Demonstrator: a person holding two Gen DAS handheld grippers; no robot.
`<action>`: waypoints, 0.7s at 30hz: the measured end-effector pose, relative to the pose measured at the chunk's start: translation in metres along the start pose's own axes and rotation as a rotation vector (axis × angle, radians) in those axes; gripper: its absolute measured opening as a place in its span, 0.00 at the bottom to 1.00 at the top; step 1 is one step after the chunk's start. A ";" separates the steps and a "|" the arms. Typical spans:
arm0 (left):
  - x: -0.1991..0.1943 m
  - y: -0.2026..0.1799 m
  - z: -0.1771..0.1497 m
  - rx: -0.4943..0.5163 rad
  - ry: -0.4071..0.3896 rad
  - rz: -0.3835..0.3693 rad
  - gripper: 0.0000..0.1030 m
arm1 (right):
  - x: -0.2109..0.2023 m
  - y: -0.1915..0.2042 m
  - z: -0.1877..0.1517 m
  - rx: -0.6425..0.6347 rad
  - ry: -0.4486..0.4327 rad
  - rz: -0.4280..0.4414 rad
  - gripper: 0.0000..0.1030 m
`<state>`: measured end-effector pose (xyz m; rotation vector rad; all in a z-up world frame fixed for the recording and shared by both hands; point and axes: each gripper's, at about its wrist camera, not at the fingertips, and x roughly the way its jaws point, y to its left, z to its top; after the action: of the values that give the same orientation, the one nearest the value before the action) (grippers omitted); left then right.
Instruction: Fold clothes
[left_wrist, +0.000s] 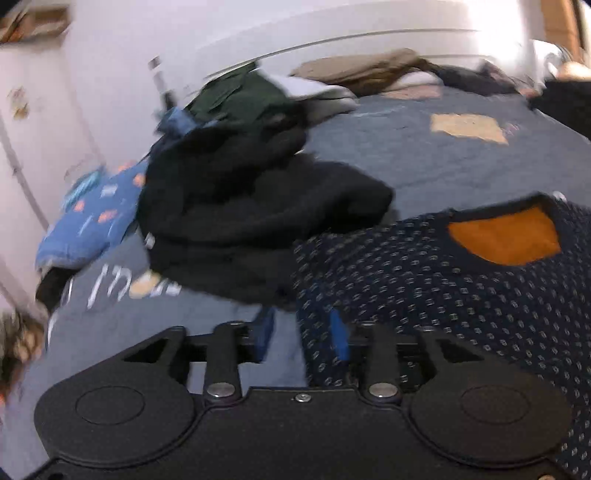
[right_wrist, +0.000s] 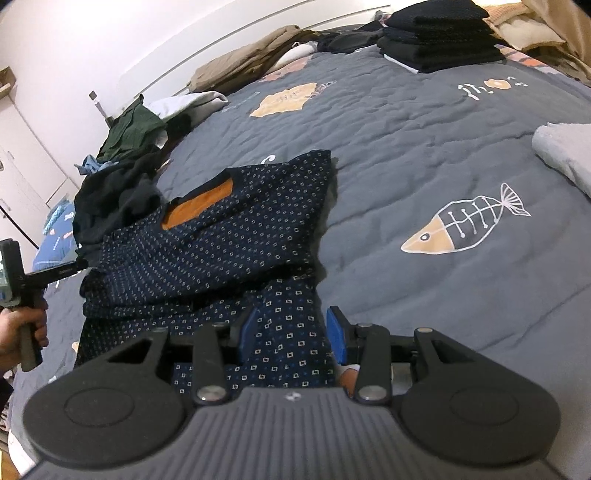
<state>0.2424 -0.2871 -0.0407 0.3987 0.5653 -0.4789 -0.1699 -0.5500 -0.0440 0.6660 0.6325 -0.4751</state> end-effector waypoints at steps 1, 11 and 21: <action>-0.005 0.007 -0.004 -0.039 -0.012 -0.020 0.43 | 0.001 0.001 0.000 0.001 -0.004 -0.005 0.39; -0.110 0.018 -0.064 -0.166 -0.052 -0.333 0.55 | 0.017 0.019 0.001 -0.106 -0.105 -0.071 0.39; -0.116 -0.006 -0.105 -0.268 -0.007 -0.518 0.57 | 0.047 0.048 -0.016 -0.419 -0.215 -0.227 0.39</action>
<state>0.1105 -0.2048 -0.0547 -0.0134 0.7176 -0.8878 -0.1144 -0.5146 -0.0649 0.1433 0.5818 -0.5943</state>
